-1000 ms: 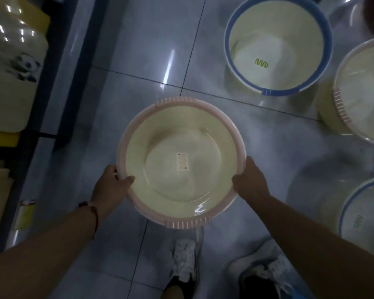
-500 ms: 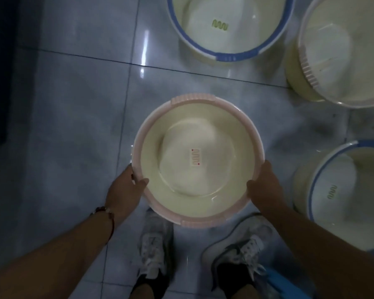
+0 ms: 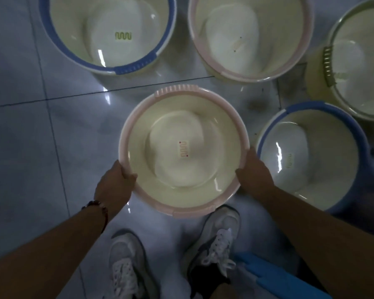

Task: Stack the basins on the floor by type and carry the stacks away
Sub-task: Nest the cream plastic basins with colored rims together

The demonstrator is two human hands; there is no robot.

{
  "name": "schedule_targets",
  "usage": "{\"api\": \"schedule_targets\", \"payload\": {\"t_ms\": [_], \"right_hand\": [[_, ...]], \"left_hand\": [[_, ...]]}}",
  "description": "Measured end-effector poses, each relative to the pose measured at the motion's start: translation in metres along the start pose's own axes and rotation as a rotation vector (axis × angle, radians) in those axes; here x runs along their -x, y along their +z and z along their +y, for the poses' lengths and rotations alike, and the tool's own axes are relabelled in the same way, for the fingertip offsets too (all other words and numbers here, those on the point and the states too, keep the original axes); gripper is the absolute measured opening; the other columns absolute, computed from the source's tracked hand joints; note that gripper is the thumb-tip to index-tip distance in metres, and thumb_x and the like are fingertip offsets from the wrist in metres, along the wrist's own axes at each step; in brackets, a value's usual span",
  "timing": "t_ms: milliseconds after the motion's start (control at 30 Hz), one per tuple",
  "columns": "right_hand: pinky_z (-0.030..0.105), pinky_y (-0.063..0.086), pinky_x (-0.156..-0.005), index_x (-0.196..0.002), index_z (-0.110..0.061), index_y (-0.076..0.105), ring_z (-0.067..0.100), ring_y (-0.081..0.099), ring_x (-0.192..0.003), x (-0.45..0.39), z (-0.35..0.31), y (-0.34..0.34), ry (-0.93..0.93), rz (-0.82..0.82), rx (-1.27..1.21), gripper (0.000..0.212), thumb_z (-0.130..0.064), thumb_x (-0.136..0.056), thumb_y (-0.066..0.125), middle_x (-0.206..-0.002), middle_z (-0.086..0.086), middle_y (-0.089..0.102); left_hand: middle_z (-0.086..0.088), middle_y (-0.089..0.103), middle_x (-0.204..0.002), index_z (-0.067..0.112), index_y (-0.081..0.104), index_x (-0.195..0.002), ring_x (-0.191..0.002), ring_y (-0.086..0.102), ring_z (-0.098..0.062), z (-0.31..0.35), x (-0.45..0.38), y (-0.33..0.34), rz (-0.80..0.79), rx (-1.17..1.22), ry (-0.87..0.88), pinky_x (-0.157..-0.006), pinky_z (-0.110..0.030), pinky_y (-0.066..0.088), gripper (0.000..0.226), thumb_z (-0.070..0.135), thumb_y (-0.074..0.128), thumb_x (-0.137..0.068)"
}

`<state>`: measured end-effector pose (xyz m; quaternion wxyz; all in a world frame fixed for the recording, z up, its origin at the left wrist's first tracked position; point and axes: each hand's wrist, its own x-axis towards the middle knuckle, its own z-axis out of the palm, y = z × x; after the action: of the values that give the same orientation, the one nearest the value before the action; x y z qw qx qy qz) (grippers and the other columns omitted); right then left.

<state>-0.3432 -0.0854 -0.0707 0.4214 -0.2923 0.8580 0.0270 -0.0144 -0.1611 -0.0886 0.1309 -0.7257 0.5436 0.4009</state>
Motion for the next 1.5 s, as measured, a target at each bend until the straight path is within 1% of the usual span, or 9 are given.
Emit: {"api": "schedule_targets", "payload": {"t_ms": [167, 400, 500, 633, 933, 1100, 1300, 1400, 1500], "right_hand": [[0.039, 0.045, -0.094, -0.151, -0.02, 0.019, 0.034, 0.058, -0.116, 0.008, 0.006, -0.023, -0.11, -0.137, 0.053, 0.075, -0.02, -0.087, 0.058, -0.133, 0.012, 0.056], [0.043, 0.02, -0.119, -0.156, -0.016, 0.017, 0.031, 0.022, -0.147, 0.04, 0.036, -0.093, -0.423, -0.004, 0.375, 0.07, -0.029, -0.095, 0.05, -0.16, 0.011, 0.024], [0.046, 0.009, -0.121, -0.158, -0.019, 0.006, 0.033, 0.007, -0.151, 0.048, 0.063, -0.128, -0.363, -0.03, 0.439, 0.074, -0.035, -0.098, 0.047, -0.165, 0.01, 0.007], [0.047, 0.011, -0.121, -0.158, -0.021, 0.006, 0.033, 0.006, -0.151, 0.046, 0.111, -0.153, -0.237, -0.019, 0.456, 0.074, -0.035, -0.097, 0.045, -0.165, 0.01, 0.005], [0.049, 0.011, -0.12, -0.157, -0.024, 0.009, 0.036, 0.008, -0.149, 0.022, 0.217, -0.115, 0.092, 0.001, 0.418, 0.073, -0.037, -0.097, 0.046, -0.165, 0.009, 0.004], [0.046, 0.029, -0.114, -0.155, -0.022, 0.012, 0.035, 0.024, -0.142, 0.014, 0.243, -0.064, 0.34, -0.016, -0.112, 0.075, -0.038, -0.095, 0.054, -0.164, 0.003, 0.0], [0.034, 0.047, -0.082, -0.138, -0.004, 0.041, 0.03, 0.057, -0.107, 0.0, 0.24, -0.033, 0.666, 0.5, -0.939, 0.065, -0.016, -0.082, 0.073, -0.128, 0.008, 0.05], [0.035, 0.051, -0.082, -0.135, -0.007, 0.047, 0.023, 0.057, -0.095, -0.009, 0.243, -0.03, 0.89, 0.278, -1.386, 0.057, -0.018, -0.086, 0.074, -0.119, 0.007, 0.057], [0.028, 0.05, -0.061, -0.119, -0.009, 0.056, 0.018, 0.056, -0.078, -0.006, 0.245, -0.029, 0.912, 0.16, -1.428, 0.035, -0.017, -0.089, 0.071, -0.097, 0.006, 0.06]], "left_hand": [[-0.025, 0.047, -0.135, 0.005, 0.028, -0.148, -0.11, 0.056, -0.045, 0.03, 0.023, -0.01, 0.056, -0.473, 0.185, -0.086, -0.055, 0.051, 0.082, 0.035, 0.07, -0.085], [-0.029, 0.042, -0.148, 0.015, 0.041, -0.15, -0.126, 0.051, -0.049, 0.152, 0.084, 0.008, 0.008, -0.821, 0.739, -0.098, -0.057, 0.046, 0.077, 0.05, 0.047, -0.082], [-0.024, 0.03, -0.157, 0.02, 0.036, -0.152, -0.138, 0.039, -0.046, 0.216, 0.109, 0.031, -0.074, -0.875, 0.848, -0.109, -0.057, 0.035, 0.077, 0.046, 0.063, -0.085], [-0.018, 0.003, -0.165, 0.024, 0.015, -0.158, -0.15, 0.01, -0.039, 0.275, 0.121, 0.069, -0.13, -0.949, 0.929, -0.121, -0.052, 0.012, 0.071, 0.048, 0.044, -0.098], [-0.024, 0.002, -0.163, 0.028, 0.011, -0.158, -0.147, 0.008, -0.047, 0.304, 0.072, 0.148, -0.083, -1.247, 0.971, -0.119, -0.057, 0.012, 0.064, 0.054, 0.029, -0.101], [-0.03, -0.009, -0.16, 0.029, 0.022, -0.155, -0.147, 0.001, -0.051, 0.293, 0.054, 0.167, 0.022, -1.294, 0.963, -0.12, -0.057, 0.006, 0.062, 0.058, 0.027, -0.1], [-0.029, 0.011, -0.16, 0.021, 0.03, -0.152, -0.149, 0.003, -0.046, 0.283, 0.05, 0.167, 0.086, -1.224, 0.975, -0.121, -0.055, 0.004, 0.064, 0.057, 0.028, -0.099], [-0.026, 0.014, -0.161, 0.019, 0.036, -0.15, -0.15, 0.002, -0.043, 0.281, 0.047, 0.165, 0.046, -1.142, 0.967, -0.122, -0.052, 0.0, 0.063, 0.055, 0.034, -0.099], [-0.026, 0.02, -0.158, 0.017, 0.045, -0.144, -0.15, 0.005, -0.042, 0.283, 0.045, 0.159, 0.015, -1.029, 0.982, -0.123, -0.05, 0.0, 0.058, 0.051, 0.042, -0.096]]}}
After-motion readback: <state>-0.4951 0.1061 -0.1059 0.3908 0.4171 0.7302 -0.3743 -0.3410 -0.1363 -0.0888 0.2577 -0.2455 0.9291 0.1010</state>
